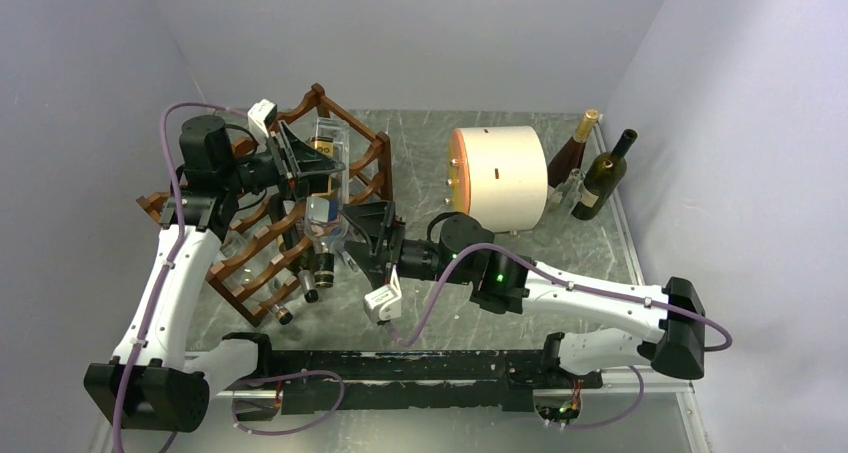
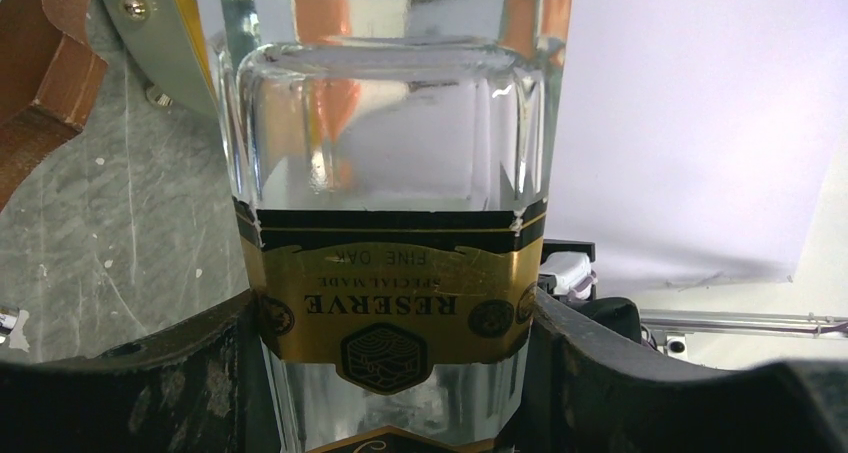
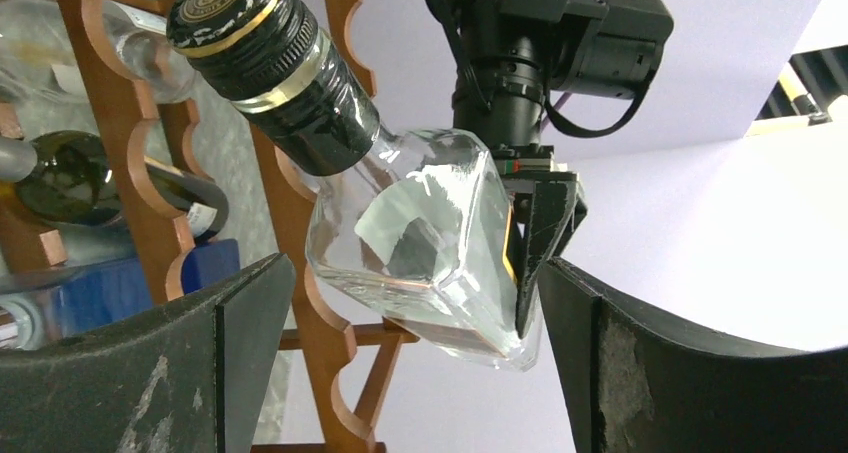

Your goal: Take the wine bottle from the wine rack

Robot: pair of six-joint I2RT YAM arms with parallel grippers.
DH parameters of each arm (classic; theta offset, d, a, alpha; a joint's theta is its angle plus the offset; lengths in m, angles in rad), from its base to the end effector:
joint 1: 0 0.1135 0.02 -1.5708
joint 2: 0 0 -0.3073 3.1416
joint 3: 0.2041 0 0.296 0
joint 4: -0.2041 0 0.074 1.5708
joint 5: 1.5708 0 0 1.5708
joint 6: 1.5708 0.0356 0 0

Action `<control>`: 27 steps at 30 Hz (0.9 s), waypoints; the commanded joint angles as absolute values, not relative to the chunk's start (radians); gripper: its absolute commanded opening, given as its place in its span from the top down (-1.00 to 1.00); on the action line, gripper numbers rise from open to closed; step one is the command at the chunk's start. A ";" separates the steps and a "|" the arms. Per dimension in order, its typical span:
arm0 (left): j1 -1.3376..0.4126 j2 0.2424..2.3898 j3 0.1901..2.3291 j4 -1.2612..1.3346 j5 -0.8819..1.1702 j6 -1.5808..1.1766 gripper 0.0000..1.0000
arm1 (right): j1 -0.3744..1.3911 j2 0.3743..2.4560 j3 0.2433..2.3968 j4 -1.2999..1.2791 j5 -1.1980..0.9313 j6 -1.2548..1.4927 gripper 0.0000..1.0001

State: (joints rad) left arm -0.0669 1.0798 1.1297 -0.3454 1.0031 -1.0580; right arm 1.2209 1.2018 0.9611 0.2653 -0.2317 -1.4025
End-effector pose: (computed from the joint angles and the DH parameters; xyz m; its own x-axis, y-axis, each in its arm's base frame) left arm 0.2481 -0.0467 0.4318 -0.8752 -0.4109 -0.2554 0.1593 0.2537 -0.9541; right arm 0.0998 0.2974 0.3920 0.9804 -0.1125 -0.1619 -0.1580 0.0426 -0.9865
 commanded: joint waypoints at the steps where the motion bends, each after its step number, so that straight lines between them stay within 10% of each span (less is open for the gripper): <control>1: -0.061 1.067 1.170 -0.301 1.055 -1.069 0.86 | 1.233 1.212 0.996 0.310 -0.233 -1.451 -0.94; 21: -0.061 1.062 1.160 -0.306 1.051 -1.077 0.86 | 1.303 1.390 1.125 0.269 -0.238 -1.578 -0.63; 27: -0.061 1.062 1.169 -0.342 1.032 -1.049 0.72 | 1.307 1.388 1.108 0.331 -0.259 -1.557 -0.16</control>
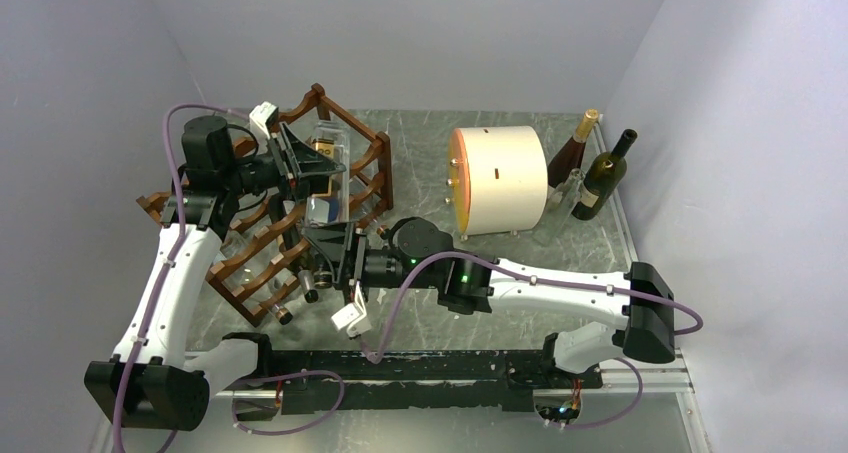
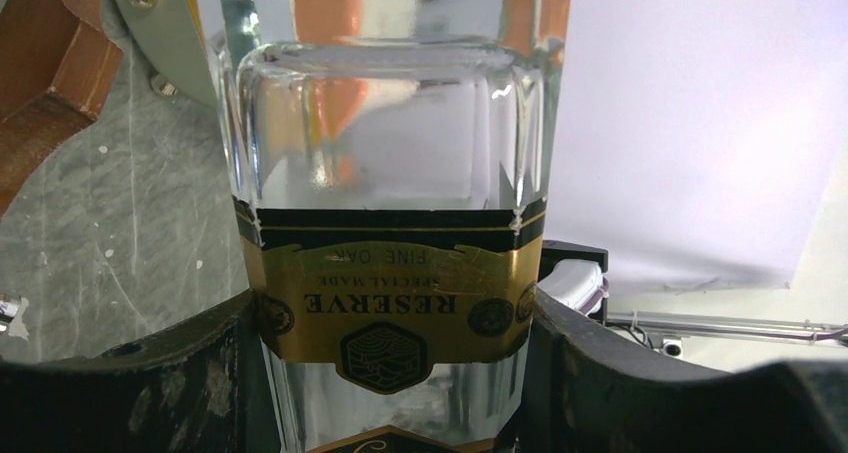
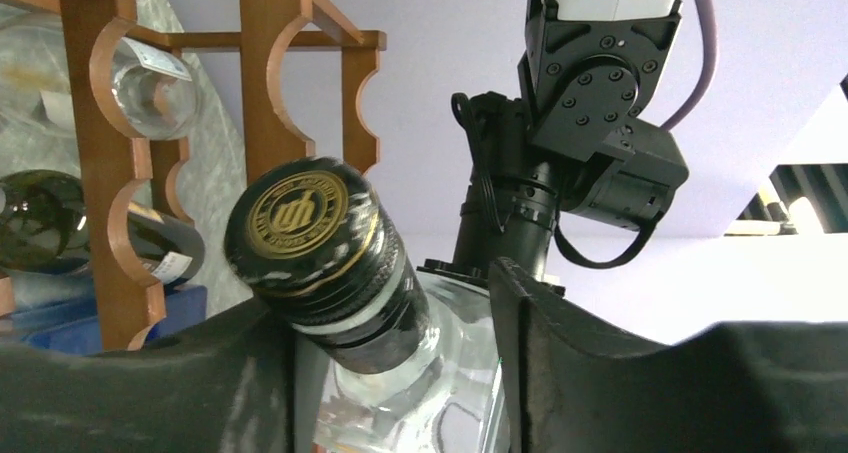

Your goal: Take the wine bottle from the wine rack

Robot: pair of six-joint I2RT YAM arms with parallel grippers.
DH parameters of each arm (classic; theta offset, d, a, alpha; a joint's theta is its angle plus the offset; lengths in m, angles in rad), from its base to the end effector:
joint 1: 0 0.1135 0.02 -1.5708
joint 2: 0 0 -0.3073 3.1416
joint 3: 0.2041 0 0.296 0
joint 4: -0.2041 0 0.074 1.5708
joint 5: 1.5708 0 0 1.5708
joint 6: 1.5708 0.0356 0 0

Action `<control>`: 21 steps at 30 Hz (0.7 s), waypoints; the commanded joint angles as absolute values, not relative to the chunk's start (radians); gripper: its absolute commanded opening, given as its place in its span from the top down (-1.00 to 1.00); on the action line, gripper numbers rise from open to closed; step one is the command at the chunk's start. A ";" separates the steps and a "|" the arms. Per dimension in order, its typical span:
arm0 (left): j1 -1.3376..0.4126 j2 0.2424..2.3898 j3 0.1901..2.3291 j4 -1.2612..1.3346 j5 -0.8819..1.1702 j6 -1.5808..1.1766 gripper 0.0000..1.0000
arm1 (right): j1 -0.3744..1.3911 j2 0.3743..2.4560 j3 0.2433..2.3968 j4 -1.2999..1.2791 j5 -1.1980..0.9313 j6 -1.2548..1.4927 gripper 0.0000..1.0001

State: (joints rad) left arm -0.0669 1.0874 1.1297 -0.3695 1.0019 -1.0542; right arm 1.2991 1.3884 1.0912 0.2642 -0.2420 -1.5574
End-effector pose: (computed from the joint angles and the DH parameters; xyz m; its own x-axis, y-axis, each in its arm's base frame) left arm 0.2499 -0.0468 0.4278 -0.8818 -0.4104 -0.2323 0.1321 0.2578 -0.9571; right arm 0.0904 0.3563 0.3846 0.9993 -0.0303 -0.0213 -0.0222 -0.0314 -0.9993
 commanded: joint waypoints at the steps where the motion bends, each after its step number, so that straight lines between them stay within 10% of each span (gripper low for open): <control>1: -0.061 1.063 1.172 -0.347 1.029 -1.043 0.69 | 1.306 1.388 1.107 0.337 -0.259 -1.554 -0.05; 8: -0.061 1.047 1.198 -0.400 0.988 -0.991 -0.19 | 1.329 1.386 1.092 0.435 -0.188 -1.561 1.00; 12: -0.061 1.037 1.218 -0.439 0.956 -0.950 -0.93 | 1.337 1.377 1.080 0.527 -0.157 -1.561 1.00; 21: -0.061 1.038 1.308 -0.662 0.804 -0.789 -0.99 | 1.339 1.325 1.066 0.578 -0.088 -1.509 1.00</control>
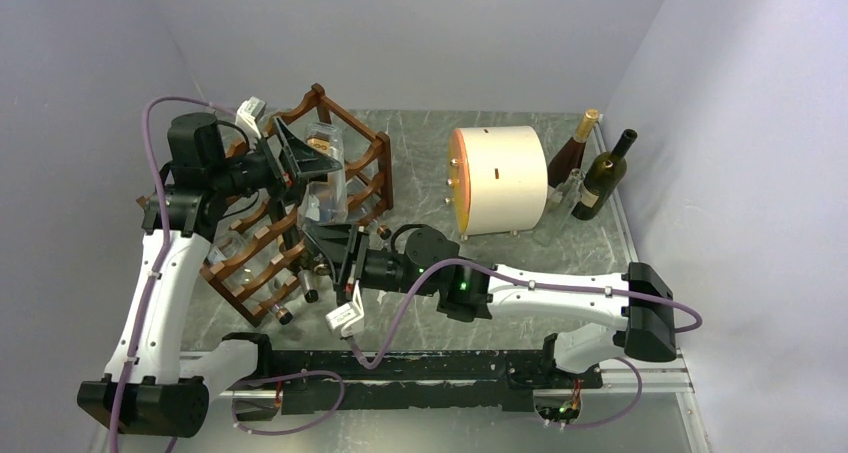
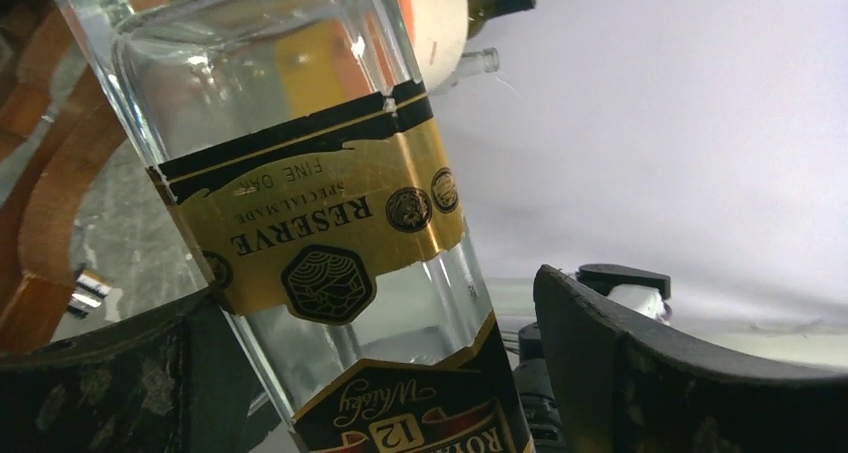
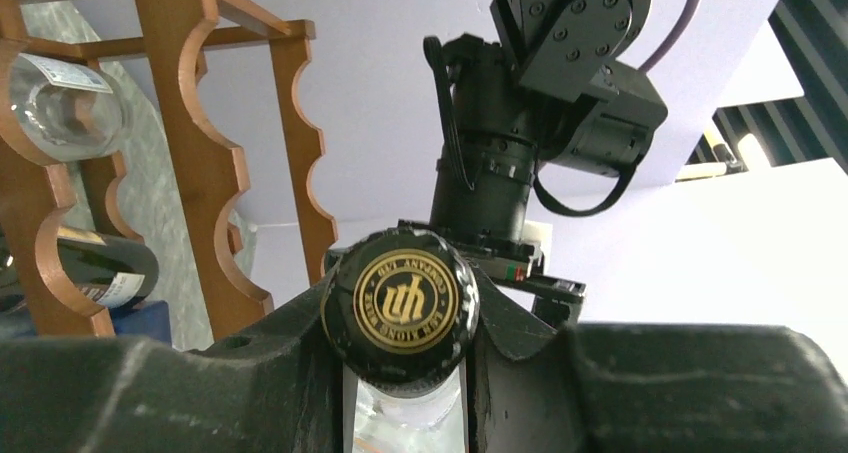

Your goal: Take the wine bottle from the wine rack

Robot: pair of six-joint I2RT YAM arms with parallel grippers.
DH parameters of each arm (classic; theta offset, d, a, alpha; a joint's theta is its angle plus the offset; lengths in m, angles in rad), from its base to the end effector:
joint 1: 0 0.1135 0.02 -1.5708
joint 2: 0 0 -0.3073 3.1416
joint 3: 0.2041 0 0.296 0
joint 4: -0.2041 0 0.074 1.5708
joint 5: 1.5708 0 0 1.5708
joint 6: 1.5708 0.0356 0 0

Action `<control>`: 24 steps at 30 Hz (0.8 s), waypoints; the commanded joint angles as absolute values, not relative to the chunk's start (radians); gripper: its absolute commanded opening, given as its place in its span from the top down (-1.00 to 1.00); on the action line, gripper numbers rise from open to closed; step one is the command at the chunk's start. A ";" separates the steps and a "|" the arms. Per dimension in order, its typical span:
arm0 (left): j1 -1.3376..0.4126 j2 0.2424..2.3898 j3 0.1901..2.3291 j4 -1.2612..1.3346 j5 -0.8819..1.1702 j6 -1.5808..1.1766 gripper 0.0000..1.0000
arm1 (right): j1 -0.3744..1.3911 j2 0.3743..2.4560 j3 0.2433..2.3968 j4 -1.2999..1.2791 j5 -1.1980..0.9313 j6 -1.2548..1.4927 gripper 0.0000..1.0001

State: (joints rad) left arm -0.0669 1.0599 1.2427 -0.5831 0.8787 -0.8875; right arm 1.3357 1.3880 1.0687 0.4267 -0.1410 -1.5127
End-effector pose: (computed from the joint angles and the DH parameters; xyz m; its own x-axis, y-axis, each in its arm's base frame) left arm 0.2306 -0.0429 0.4556 -0.8272 -0.4406 -0.3488 0.1721 0.3923 -0.9036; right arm 0.0806 0.3579 0.3934 0.9952 -0.0885 -0.0427 -0.0329 0.1096 -0.9934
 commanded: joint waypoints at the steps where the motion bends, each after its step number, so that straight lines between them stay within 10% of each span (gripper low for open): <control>1: -0.061 1.036 1.316 -0.675 0.783 -0.780 -0.99 | 1.339 1.316 1.063 0.580 -0.082 -1.499 1.00; 24: -0.061 1.025 1.344 -0.757 0.567 -0.678 -0.99 | 1.339 1.075 1.097 0.358 0.149 -1.232 1.00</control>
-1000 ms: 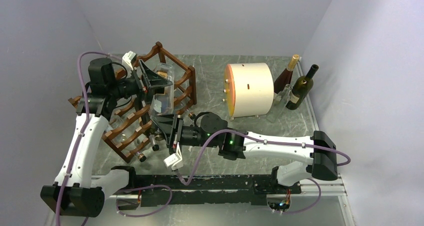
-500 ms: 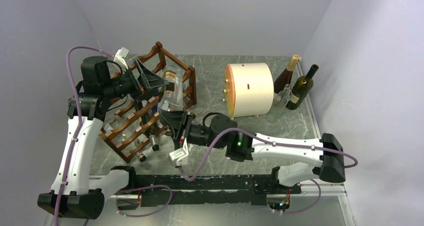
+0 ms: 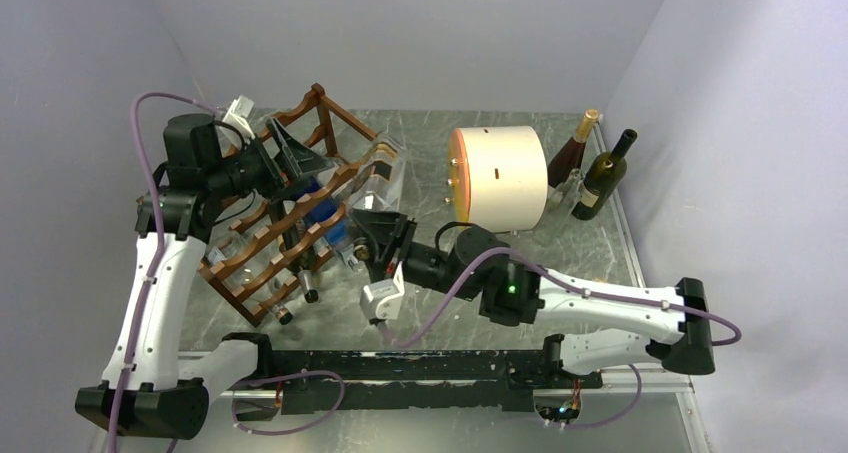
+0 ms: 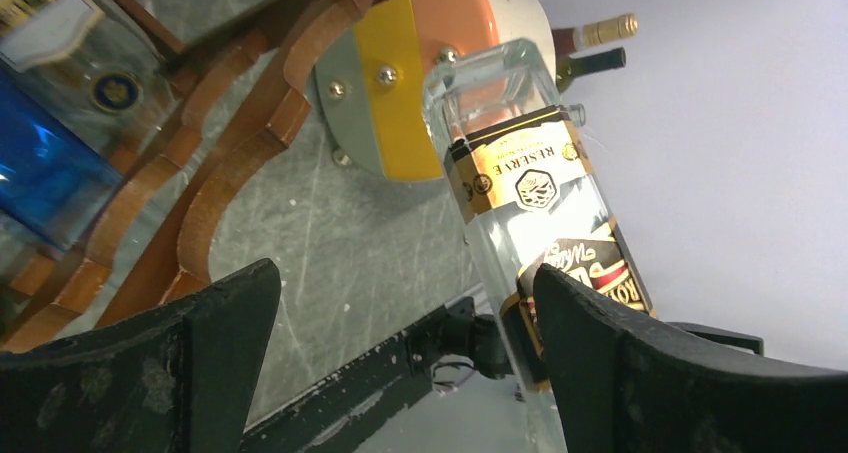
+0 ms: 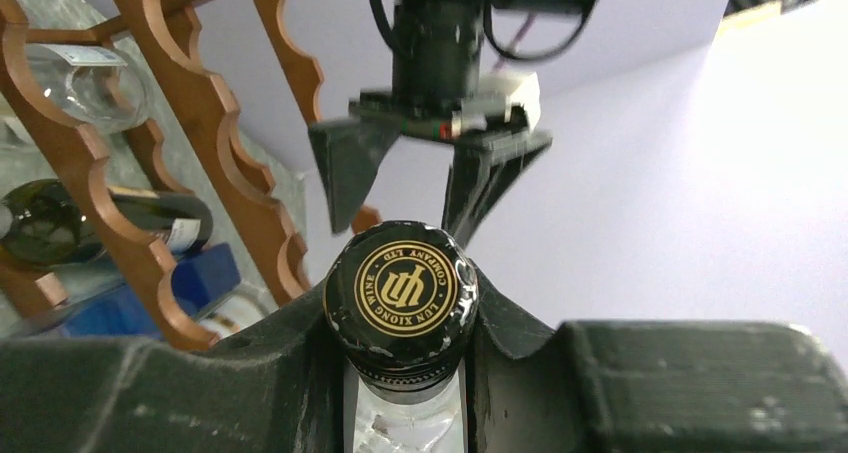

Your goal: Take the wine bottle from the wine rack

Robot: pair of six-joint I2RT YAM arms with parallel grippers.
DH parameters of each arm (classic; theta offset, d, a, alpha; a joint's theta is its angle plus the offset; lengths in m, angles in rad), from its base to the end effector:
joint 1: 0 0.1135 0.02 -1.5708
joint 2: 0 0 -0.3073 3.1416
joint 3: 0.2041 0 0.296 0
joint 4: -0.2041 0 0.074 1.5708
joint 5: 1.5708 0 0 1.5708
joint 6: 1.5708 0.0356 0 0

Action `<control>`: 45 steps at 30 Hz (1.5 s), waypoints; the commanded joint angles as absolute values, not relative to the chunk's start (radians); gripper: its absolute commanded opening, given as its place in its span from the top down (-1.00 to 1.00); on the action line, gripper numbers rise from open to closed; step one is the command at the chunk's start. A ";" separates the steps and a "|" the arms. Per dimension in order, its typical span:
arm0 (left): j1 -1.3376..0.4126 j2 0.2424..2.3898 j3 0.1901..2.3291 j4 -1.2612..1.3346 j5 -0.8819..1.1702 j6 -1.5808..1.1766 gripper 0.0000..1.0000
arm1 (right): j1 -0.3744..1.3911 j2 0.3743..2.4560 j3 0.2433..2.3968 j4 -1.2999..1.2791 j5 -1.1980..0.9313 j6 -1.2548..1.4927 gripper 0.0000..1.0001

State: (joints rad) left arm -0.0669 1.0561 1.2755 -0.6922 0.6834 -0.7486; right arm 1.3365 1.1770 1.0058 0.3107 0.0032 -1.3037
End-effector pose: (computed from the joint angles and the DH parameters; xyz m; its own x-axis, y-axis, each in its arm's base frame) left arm 0.2270 -0.0377 0.4564 -0.7499 -0.4787 -0.4566 0.1397 0.5600 -0.8166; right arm 0.0713 0.2981 0.4223 0.9460 -0.1912 -0.2618 -0.2254 0.1925 -0.9551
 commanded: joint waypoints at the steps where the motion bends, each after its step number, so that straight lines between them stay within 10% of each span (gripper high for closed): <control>1: -0.061 1.020 1.348 -0.763 0.556 -0.672 -0.99 | 1.338 1.065 1.119 0.317 0.192 -1.183 1.00; 20: -0.061 0.958 1.269 -0.723 0.561 -0.648 -0.99 | 1.331 1.004 1.337 -0.538 0.631 -0.183 1.00; 45: -0.061 0.882 1.179 -0.709 0.607 -0.653 -0.98 | 0.788 0.843 0.931 -0.664 1.097 0.535 1.00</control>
